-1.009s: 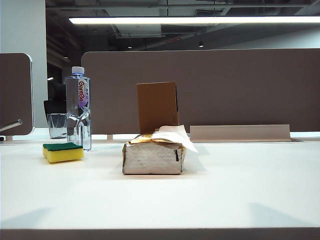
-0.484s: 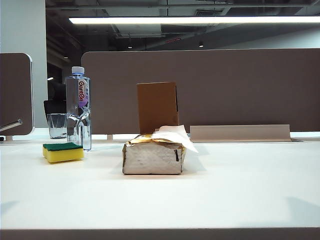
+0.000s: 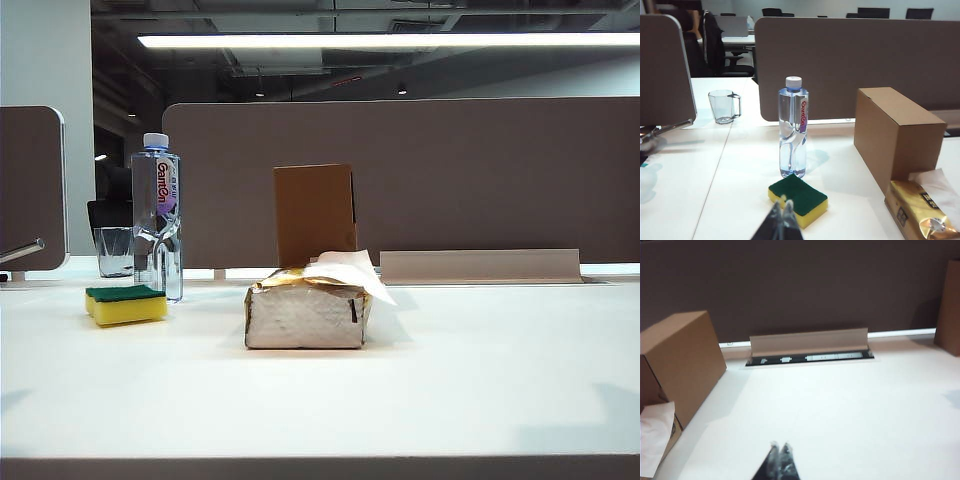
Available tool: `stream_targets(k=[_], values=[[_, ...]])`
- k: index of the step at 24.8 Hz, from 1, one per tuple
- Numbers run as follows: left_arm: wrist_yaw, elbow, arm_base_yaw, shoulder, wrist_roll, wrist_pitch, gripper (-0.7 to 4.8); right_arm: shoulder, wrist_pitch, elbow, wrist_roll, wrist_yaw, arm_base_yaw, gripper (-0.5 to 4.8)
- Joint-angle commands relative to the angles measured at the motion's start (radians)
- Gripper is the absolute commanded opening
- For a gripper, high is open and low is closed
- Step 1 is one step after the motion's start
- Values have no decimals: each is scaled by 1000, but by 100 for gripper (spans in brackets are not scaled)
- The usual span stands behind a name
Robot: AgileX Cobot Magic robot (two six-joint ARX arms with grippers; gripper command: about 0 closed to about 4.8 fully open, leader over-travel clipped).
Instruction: Move the sponge from right to left to wipe the table, avoiding obstacles on the table, and finally reaching the bottle of mineral water.
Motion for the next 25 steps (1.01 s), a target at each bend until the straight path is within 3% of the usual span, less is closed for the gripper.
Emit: stream_targets(k=[1,13,25], values=[[-15,-50,0,2,-23,84,-6,-27,73,-62,47,3,0,-4],[-72,-218,0,1,19,225,-6,-43,235,-269,14,3,0,-4],[-73,-318,0,1,19,261,-6,-43,250,-364,-17,4,0,-4]])
